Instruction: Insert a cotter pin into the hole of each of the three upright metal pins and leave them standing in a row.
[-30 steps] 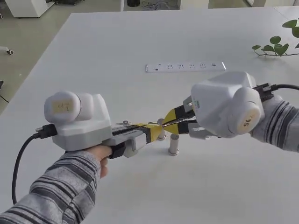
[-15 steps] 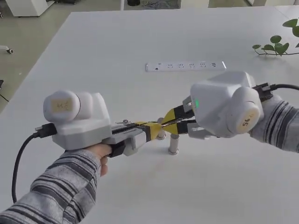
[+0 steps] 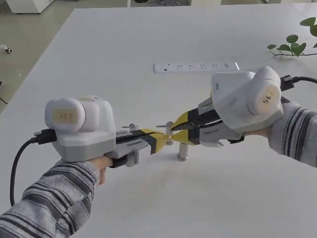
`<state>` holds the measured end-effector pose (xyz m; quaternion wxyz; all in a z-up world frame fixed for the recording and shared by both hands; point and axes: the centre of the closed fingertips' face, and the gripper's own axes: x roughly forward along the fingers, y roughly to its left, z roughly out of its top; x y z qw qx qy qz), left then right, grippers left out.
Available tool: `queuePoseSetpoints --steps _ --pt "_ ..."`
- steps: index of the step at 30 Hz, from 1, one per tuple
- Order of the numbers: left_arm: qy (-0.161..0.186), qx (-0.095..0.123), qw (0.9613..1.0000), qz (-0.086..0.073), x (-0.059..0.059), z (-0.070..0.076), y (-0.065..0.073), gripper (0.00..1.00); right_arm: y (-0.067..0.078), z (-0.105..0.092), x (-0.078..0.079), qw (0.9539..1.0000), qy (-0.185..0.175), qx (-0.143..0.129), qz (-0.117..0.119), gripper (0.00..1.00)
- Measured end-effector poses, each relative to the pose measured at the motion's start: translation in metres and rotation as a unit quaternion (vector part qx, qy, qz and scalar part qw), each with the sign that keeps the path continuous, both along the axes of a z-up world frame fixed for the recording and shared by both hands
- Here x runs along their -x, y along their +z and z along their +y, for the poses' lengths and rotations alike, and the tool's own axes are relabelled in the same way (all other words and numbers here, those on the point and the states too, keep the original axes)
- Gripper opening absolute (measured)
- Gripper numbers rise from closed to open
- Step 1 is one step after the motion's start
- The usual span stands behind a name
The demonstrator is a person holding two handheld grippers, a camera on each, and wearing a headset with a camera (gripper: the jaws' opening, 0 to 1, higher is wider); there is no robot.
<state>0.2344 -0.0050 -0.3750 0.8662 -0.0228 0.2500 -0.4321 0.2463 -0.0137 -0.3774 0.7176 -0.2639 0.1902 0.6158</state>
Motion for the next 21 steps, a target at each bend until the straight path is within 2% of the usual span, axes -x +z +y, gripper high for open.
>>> queuePoseSetpoints --steps 1,2,3,4,6,7,9,12,14,16,21 --pt "-0.006 -0.005 0.9999 -0.007 0.001 0.000 -0.001 0.00 -0.002 -0.002 0.001 0.9997 -0.008 -0.008 0.023 0.06" --pt "-0.017 -0.013 0.9997 -0.014 0.004 0.001 -0.002 0.00 -0.002 -0.002 0.003 0.9994 -0.009 -0.011 0.032 0.06" --pt "-0.024 -0.018 0.9994 -0.020 0.006 0.002 -0.003 0.00 -0.001 -0.002 0.007 0.9979 -0.015 -0.024 0.058 0.06" --pt "-0.028 -0.021 0.9991 -0.025 0.007 0.002 -0.003 0.00 -0.001 -0.002 0.009 0.9966 -0.020 -0.030 0.074 0.07" --pt "-0.044 -0.014 0.9976 -0.052 0.009 0.001 0.002 0.00 -0.003 -0.004 0.017 0.9930 -0.020 -0.040 0.109 0.09" --pt "-0.050 -0.014 0.9972 -0.055 0.011 0.003 0.002 0.00 -0.004 -0.005 0.018 0.9909 -0.025 -0.047 0.124 0.09" --pt "-0.064 -0.023 0.9956 -0.065 0.012 0.005 0.002 0.00 -0.004 -0.007 0.021 0.9888 -0.026 -0.054 0.137 0.09" --pt "-0.088 -0.013 0.9937 -0.069 0.018 0.004 0.006 0.00 -0.004 -0.009 0.028 0.9818 -0.033 -0.067 0.175 0.09" --pt "-0.101 -0.010 0.9924 -0.070 0.022 0.004 0.008 0.00 -0.002 -0.009 0.031 0.9795 -0.028 -0.077 0.184 0.09" --pt "-0.112 -0.012 0.9911 -0.071 0.026 0.003 0.008 0.00 -0.001 -0.010 0.036 0.9744 -0.027 -0.085 0.207 0.09" --pt "-0.139 -0.001 0.9878 -0.071 0.036 -0.003 0.012 0.00 0.001 -0.009 0.048 0.9710 -0.007 -0.095 0.220 0.09"
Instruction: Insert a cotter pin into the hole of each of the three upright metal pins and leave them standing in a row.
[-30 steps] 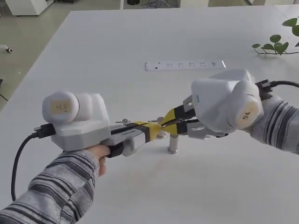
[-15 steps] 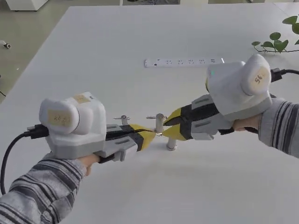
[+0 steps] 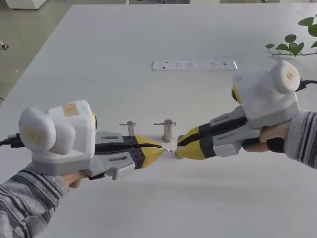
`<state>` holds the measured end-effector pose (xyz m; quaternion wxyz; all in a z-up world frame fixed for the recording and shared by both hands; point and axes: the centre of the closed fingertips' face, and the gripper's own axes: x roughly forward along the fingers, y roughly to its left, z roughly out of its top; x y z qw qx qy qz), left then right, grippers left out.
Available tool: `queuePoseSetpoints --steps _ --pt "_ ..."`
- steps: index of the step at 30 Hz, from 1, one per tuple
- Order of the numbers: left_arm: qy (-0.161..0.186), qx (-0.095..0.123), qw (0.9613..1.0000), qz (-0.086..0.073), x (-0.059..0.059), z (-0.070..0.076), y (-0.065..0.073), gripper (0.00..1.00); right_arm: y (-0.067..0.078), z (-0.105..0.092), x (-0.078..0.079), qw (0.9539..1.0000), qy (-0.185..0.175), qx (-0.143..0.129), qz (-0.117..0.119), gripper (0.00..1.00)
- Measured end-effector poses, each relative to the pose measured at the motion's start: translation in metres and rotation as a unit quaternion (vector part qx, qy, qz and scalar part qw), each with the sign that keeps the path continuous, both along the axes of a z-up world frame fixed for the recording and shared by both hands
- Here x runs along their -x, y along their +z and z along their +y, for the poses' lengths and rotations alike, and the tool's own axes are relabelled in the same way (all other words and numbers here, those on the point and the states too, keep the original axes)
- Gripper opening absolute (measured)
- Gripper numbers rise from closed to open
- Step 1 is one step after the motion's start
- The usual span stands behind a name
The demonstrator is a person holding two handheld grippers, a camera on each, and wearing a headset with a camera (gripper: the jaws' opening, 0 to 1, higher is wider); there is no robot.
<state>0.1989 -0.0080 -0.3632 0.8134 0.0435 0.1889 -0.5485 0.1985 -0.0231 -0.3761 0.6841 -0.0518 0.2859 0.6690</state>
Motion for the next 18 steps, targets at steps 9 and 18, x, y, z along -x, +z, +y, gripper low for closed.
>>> queuePoseSetpoints --steps 9,18 --pt "-0.030 0.026 0.9992 0.010 0.011 -0.012 0.009 0.00 0.004 0.005 0.017 0.9991 0.035 -0.018 0.016 0.06" --pt "-0.039 0.050 0.9977 0.023 0.015 -0.014 0.015 0.00 0.007 0.007 0.022 0.9985 0.044 -0.027 0.016 0.02"
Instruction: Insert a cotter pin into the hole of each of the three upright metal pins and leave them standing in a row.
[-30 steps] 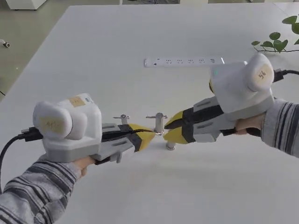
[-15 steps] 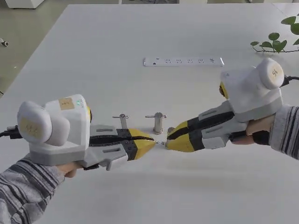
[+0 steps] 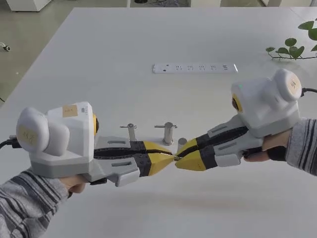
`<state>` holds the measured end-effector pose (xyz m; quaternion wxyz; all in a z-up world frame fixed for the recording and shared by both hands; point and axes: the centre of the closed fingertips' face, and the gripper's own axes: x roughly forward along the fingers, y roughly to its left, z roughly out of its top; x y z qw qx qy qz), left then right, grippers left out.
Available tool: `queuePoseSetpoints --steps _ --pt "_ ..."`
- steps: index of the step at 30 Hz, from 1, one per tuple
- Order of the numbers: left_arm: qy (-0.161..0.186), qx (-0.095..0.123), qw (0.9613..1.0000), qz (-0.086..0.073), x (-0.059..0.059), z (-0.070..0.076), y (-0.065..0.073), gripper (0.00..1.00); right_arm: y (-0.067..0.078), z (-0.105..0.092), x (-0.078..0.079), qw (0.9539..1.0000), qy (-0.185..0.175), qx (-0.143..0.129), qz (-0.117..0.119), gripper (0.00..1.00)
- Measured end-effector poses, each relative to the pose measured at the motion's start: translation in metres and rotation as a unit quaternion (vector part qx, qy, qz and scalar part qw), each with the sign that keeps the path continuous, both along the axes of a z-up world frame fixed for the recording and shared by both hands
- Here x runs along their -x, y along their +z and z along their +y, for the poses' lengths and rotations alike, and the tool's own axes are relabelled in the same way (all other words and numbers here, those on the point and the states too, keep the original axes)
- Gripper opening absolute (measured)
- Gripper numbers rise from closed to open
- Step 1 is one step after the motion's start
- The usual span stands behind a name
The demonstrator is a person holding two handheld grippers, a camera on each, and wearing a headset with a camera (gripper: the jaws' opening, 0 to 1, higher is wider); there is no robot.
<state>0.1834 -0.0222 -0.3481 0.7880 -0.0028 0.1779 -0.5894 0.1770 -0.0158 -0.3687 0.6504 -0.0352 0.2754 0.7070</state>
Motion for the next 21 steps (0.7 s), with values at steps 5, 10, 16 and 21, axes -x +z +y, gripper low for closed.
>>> queuePoseSetpoints --steps 5,10,16,21 --pt "0.003 0.009 0.9999 0.013 0.000 0.001 -0.002 0.00 0.001 -0.001 0.002 0.9998 0.009 0.000 -0.016 0.00" --pt "-0.001 0.003 0.9998 0.018 0.002 0.001 -0.006 0.00 0.003 -0.004 0.001 0.9986 0.021 0.013 -0.047 0.00" --pt "-0.004 -0.003 0.9998 0.017 0.005 -0.002 -0.009 0.00 -0.001 -0.006 0.004 0.9953 0.042 0.035 -0.080 0.00" --pt "-0.004 -0.006 0.9998 0.018 0.007 -0.003 -0.010 0.00 -0.003 -0.007 0.004 0.9928 0.051 0.042 -0.101 0.00"
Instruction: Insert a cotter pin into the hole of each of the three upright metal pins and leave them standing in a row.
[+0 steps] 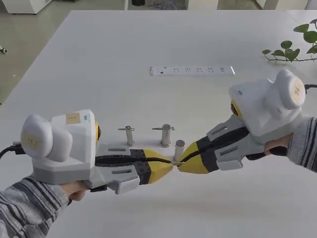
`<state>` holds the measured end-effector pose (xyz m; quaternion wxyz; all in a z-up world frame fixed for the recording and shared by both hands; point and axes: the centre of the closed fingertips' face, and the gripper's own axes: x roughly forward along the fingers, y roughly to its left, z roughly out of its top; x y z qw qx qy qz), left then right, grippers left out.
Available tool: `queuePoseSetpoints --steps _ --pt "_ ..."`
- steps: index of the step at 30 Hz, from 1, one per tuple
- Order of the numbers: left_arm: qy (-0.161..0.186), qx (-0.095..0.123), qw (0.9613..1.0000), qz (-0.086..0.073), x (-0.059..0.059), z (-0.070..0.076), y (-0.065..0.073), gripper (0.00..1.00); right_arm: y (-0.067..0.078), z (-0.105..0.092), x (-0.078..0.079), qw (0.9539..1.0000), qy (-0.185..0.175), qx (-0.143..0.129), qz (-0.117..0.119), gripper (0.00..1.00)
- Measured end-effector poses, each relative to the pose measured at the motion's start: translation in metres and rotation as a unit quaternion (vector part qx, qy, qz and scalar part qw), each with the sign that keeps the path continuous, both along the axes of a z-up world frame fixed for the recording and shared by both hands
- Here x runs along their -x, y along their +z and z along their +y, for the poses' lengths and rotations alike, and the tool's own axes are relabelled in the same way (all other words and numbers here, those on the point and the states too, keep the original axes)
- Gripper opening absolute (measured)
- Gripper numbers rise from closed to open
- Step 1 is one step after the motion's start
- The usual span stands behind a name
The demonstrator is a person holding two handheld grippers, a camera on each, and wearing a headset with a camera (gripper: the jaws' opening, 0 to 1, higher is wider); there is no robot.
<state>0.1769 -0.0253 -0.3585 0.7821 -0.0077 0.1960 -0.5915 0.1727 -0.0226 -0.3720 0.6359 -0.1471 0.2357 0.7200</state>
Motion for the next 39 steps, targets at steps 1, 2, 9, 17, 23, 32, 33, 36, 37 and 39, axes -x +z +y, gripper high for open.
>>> queuePoseSetpoints --steps 1,2,9,17,23,32,33,36,37,39 --pt "0.000 -0.001 1.0000 -0.004 0.000 0.000 0.000 0.00 0.000 0.000 -0.001 1.0000 0.000 0.001 -0.001 0.00" --pt "0.002 -0.004 1.0000 -0.007 0.000 0.000 -0.001 0.00 -0.001 -0.001 -0.001 1.0000 0.003 0.001 -0.006 0.00" --pt "0.026 -0.020 0.9991 -0.027 -0.011 0.001 -0.009 0.10 -0.007 -0.007 -0.006 0.9997 -0.002 0.011 -0.022 0.00" --pt "0.072 -0.040 0.9953 -0.051 -0.027 0.002 -0.018 0.28 -0.015 -0.031 -0.032 0.9980 -0.051 0.019 -0.031 0.00" --pt "0.113 -0.061 0.9895 -0.066 -0.040 0.001 -0.031 0.29 -0.025 -0.047 -0.046 0.9960 -0.072 0.035 -0.040 0.00" --pt "0.181 -0.099 0.9763 -0.065 -0.059 -0.005 -0.059 0.30 -0.050 -0.070 -0.071 0.9936 -0.086 0.057 -0.047 0.00" --pt "0.189 -0.105 0.9746 -0.058 -0.061 -0.006 -0.065 0.30 -0.052 -0.070 -0.073 0.9933 -0.087 0.060 -0.048 0.00" --pt "0.201 -0.111 0.9717 -0.053 -0.065 -0.008 -0.073 0.29 -0.057 -0.073 -0.077 0.9930 -0.087 0.065 -0.048 0.00" --pt "0.207 -0.120 0.9696 -0.051 -0.067 -0.007 -0.077 0.28 -0.059 -0.074 -0.079 0.9928 -0.086 0.067 -0.049 0.00" --pt "0.211 -0.124 0.9684 -0.051 -0.070 -0.010 -0.081 0.27 -0.060 -0.074 -0.081 0.9925 -0.087 0.070 -0.050 0.00"
